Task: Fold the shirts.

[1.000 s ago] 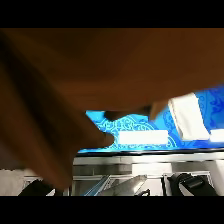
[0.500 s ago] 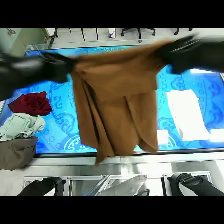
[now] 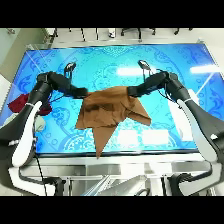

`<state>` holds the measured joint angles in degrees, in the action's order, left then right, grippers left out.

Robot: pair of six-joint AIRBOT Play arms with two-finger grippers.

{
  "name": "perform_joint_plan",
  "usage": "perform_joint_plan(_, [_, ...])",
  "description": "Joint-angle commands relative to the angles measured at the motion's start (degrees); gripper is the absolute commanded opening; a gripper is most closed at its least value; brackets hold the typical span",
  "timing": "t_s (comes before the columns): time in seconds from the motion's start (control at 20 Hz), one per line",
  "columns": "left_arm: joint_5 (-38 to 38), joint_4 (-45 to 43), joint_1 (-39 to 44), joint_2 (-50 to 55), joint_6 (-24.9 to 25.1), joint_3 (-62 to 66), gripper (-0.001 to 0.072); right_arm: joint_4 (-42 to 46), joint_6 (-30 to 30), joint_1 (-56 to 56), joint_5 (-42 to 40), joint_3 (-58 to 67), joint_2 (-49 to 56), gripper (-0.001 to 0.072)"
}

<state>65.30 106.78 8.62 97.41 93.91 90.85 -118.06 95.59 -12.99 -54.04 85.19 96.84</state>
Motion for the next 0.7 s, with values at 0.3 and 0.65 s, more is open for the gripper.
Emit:
perform_joint_plan(0.3, [27.12, 9.84, -6.16, 1.49, -4.98, 16.83, 0.0698, -5.03, 7.67, 15.15, -20.41, 2.86, -1.33, 0.0580])
perform_joint_plan(0.65, [20.02, 9.88, -0.02, -21.66, -7.39, -19.45, 0.0698, -5.22, 15.47, 17.70, -20.94, 2.16, 2.82, 0.0581])
